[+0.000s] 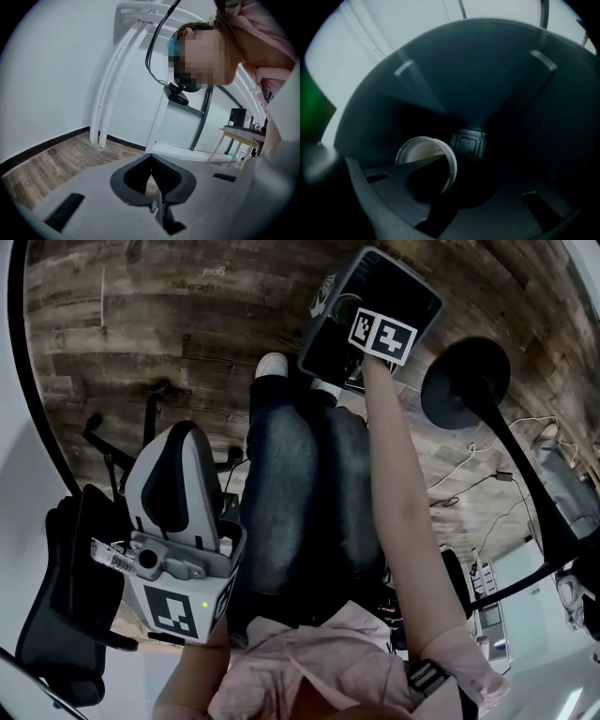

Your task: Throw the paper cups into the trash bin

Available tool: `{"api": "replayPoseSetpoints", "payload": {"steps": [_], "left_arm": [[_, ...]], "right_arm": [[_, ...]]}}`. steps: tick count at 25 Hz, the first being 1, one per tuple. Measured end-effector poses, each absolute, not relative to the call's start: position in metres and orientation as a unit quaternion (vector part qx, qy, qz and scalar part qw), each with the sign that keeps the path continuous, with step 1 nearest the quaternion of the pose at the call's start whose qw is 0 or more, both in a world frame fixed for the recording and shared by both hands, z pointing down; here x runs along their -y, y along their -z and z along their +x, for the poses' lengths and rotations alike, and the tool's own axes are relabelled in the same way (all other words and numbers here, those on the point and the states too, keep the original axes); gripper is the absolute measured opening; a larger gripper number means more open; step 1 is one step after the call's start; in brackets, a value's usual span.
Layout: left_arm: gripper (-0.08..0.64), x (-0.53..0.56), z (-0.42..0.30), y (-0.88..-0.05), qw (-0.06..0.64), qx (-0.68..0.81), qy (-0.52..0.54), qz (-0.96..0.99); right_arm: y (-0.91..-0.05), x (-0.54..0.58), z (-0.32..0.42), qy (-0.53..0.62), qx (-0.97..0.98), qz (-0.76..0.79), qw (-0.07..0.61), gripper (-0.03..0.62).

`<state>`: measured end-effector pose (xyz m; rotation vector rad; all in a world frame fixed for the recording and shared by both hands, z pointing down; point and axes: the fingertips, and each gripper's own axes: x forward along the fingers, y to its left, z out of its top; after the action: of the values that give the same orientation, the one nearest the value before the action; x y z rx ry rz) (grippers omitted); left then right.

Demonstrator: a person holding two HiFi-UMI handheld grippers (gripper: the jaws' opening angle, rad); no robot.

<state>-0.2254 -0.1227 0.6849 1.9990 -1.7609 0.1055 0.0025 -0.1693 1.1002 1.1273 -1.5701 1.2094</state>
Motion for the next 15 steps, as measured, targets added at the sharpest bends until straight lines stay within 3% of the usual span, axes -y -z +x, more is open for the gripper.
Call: {"api": "replayPoseSetpoints", "payload": {"steps": [9, 15], "left_arm": [[0.015, 0.116, -0.230, -0.691, 0.232, 0.648, -0.034, 0.725], [0.015, 0.114, -0.233, -0.692, 0.224, 0.652, -0.033, 0.724]], "right_arm": [[-1.113, 0.171, -0.004, -0.507, 0.627, 0.431, 0.405, 0.054], [-1.123, 0.169, -0.004, -0.514, 0.621, 0.424, 0.414, 0.138]]}}
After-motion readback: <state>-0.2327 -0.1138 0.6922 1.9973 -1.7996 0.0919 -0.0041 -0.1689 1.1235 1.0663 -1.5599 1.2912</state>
